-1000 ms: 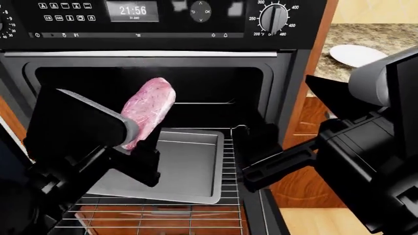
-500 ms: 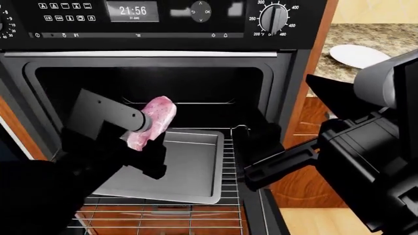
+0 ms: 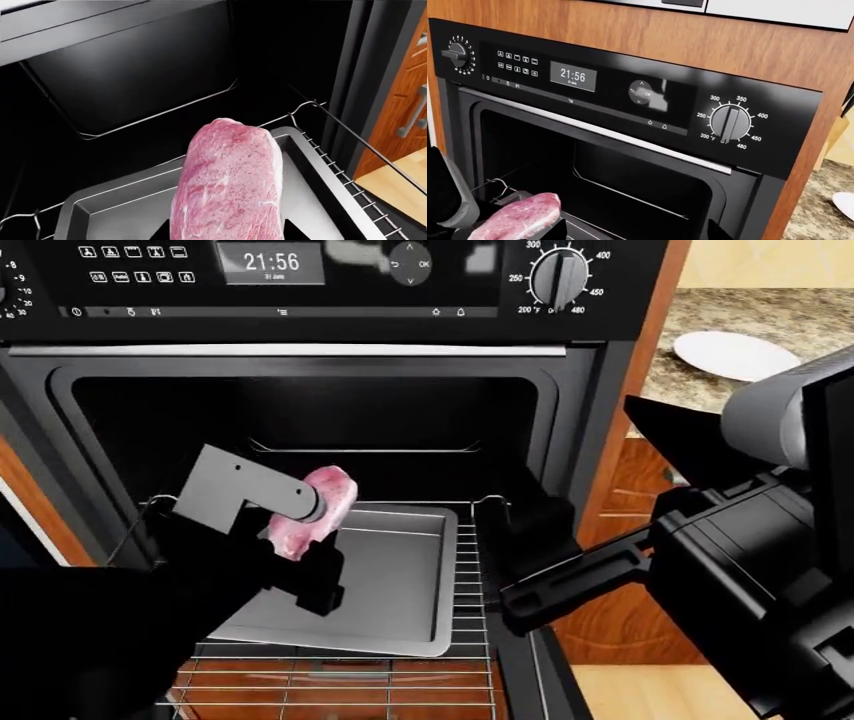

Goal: Place the steak on the rack of the oven.

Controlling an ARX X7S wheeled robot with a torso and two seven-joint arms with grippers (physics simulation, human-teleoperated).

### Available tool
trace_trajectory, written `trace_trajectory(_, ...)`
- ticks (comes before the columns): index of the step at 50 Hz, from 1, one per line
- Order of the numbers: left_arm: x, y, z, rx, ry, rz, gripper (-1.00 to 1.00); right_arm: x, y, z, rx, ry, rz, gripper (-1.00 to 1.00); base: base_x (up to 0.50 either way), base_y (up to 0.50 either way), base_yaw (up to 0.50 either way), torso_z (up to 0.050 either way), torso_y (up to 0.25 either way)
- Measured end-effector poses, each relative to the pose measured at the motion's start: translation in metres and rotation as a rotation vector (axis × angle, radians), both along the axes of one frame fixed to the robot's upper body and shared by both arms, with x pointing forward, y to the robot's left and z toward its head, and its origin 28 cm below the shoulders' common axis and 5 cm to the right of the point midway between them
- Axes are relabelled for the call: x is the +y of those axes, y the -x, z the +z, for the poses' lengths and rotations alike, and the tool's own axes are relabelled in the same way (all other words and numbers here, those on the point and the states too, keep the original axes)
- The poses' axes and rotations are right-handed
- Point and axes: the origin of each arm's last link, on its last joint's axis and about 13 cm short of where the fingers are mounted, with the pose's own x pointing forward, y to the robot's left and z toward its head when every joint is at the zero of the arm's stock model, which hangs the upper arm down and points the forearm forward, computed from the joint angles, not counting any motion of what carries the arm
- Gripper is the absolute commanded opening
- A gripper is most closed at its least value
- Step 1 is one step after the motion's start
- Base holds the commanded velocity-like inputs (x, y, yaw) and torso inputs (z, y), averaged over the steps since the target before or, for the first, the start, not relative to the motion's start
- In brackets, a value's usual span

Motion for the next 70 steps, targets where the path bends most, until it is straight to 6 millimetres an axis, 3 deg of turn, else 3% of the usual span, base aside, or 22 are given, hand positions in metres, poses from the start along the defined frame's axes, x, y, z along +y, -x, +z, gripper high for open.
trace_trajectory(69, 0.001, -0.019, -0.031, 0.185, -0.040, 0.083, -1.00, -0.001, 0.003, -0.002, -0.009, -0.005, -0.001, 1.00, 0.00, 0.00, 0.00, 0.000, 0.000)
trace_trajectory(70, 0.001, -0.019, -0.031, 0.186, -0.040, 0.083, 1.00, -0.001, 0.003, -0.002, -0.009, -0.005, -0.001, 1.00, 0.00, 0.00, 0.00, 0.000, 0.000)
